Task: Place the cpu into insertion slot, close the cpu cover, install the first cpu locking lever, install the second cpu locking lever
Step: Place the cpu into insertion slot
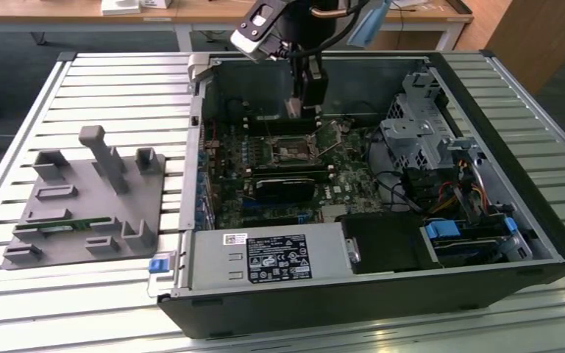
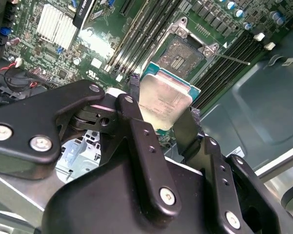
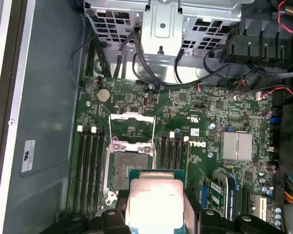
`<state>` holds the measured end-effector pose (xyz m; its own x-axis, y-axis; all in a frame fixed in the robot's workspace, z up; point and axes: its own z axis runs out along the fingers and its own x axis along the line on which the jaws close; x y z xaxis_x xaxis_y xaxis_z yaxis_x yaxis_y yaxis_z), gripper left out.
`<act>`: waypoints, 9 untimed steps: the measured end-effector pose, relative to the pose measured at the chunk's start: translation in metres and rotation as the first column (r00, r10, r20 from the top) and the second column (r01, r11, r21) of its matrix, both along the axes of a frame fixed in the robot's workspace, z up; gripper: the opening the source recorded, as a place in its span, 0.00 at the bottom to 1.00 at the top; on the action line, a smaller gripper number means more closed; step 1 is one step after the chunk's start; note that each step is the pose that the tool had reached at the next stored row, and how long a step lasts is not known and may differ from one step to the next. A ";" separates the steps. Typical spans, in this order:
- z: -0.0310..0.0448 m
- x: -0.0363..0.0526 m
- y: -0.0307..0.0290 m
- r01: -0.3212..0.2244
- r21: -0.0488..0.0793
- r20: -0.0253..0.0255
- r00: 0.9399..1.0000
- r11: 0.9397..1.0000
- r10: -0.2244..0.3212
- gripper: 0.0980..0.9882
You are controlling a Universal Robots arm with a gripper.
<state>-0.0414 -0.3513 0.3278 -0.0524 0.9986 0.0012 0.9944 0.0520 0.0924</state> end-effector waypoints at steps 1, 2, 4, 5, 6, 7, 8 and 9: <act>-0.0006 0.0000 0.0000 0.000 0.000 0.003 1.000 1.000 0.000 0.48; -0.0010 0.0000 0.0000 0.000 0.000 0.007 1.000 1.000 0.000 0.48; -0.0020 0.0001 0.0000 0.000 0.000 0.010 1.000 1.000 0.000 0.48; -0.0025 0.0001 0.0000 0.000 0.000 0.010 1.000 1.000 0.000 0.48; -0.0031 0.0001 0.0000 0.000 0.000 0.010 1.000 1.000 0.000 0.48; -0.0037 0.0000 0.0000 0.000 0.000 0.010 1.000 1.000 0.000 0.48; -0.0043 0.0000 0.0001 0.000 0.000 0.010 1.000 1.000 0.000 0.48; -0.0048 0.0000 0.0003 0.000 0.000 0.010 1.000 1.000 0.000 0.48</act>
<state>-0.0414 -0.3509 0.3230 -0.0525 0.9986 0.0007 0.9934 0.0522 0.1019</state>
